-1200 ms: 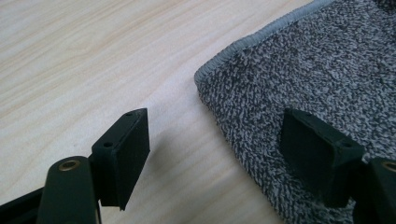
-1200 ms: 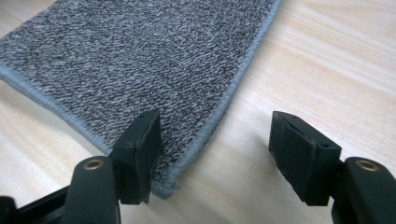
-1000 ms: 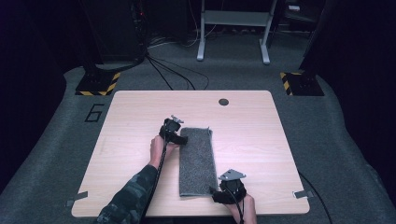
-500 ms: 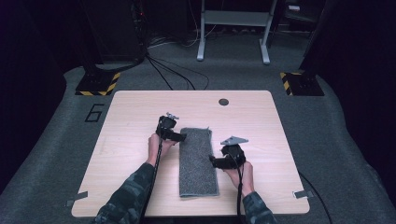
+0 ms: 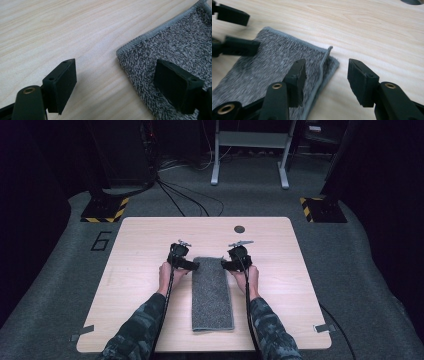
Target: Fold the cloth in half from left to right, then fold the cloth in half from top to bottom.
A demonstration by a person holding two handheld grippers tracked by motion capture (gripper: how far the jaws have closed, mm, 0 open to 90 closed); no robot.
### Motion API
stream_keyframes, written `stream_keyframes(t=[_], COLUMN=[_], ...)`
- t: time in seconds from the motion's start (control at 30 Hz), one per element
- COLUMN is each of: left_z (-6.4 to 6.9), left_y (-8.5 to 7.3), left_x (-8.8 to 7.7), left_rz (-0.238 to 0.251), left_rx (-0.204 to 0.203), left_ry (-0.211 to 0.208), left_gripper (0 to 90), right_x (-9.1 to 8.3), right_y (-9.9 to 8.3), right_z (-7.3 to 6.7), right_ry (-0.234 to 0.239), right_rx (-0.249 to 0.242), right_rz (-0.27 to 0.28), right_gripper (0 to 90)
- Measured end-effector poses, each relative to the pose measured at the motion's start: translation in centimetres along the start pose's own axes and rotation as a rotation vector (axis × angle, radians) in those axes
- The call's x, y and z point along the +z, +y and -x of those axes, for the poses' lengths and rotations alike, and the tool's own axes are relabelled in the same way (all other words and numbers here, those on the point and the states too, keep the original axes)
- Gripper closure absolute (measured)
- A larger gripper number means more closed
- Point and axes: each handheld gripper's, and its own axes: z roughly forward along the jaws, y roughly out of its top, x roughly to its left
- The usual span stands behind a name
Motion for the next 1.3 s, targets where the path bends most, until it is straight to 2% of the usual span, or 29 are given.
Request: stream_keyframes(t=[0.03, 0.13, 0.17, 0.2, 0.27, 0.3, 0.37, 0.5, 0.63, 0.7, 0.73, 0.9, 1.07, 1.13, 1.27, 1.3], left_z=[0.1, 0.1, 0.1, 0.1, 0.1, 0.1, 0.0, -0.3, -0.2, -0.2, -0.1, 0.3, 0.5, 0.4, 0.4, 0.4], left_y=[0.0, 0.2, 0.2, 0.2, 0.3, 0.3, 0.3, 0.5, 0.5, 0.6, 0.6, 0.7, 0.8, 0.7, 0.6, 0.6], left_x=[0.1, 0.3, 0.3, 0.5, 0.5, 0.5, 0.4, 0.6, 0.8, 0.7, 0.7, 0.8, 0.9, 0.9, 0.8, 0.8], left_rz=[0.007, -0.012, -0.012, -0.020, -0.023, -0.020, -0.020, 0.009, 0.005, 0.006, 0.010, 0.010, 0.014, 0.021, 0.020, 0.020], left_rx=[-0.005, 0.012, 0.012, 0.017, 0.021, 0.017, 0.017, -0.002, -0.003, -0.003, 0.009, 0.039, 0.047, 0.033, 0.022, 0.022], left_ry=[0.002, 0.001, 0.001, 0.000, 0.000, -0.002, -0.001, -0.009, -0.016, -0.024, -0.031, -0.045, -0.074, -0.087, -0.098, -0.098], left_gripper=[18.2, 18.7, 18.7, 19.0, 19.1, 19.2, 19.4, 23.3, 28.7, 35.9, 39.1, 55.3, 75.5, 80.3, 86.0, 86.5], right_x=[0.5, 1.9, 1.9, 2.8, 3.5, 3.7, 3.7, 3.8, 3.8, 3.8, 3.9, 3.8, 3.9, 3.9, 3.8, 3.8], right_y=[0.3, 0.6, 0.6, 0.6, 0.6, 0.6, 0.6, 0.6, 0.6, 0.6, 0.7, 0.5, 0.7, 0.9, 0.8, 0.8], right_z=[0.0, 0.0, 0.0, 0.3, 0.8, 1.0, 1.2, 1.1, 1.1, 1.1, 1.1, 1.3, 1.2, 1.2, 0.9, 0.9], right_ry=[-0.005, -0.050, -0.050, -0.071, -0.098, -0.101, -0.094, -0.080, -0.051, -0.047, -0.036, 0.002, 0.007, 0.004, -0.004, -0.009], right_rx=[-0.001, -0.021, -0.021, -0.020, -0.023, -0.018, -0.004, -0.033, -0.045, -0.049, -0.057, -0.053, -0.042, -0.024, -0.052, -0.044], right_rz=[-0.006, -0.024, -0.024, -0.038, -0.066, -0.063, -0.067, -0.073, -0.070, -0.073, -0.075, -0.071, -0.083, -0.103, -0.096, -0.091], right_gripper=[49.0, 52.2, 52.2, 54.4, 56.2, 56.9, 57.7, 63.2, 69.8, 71.3, 74.9, 82.2, 86.4, 87.1, 88.0, 88.1])
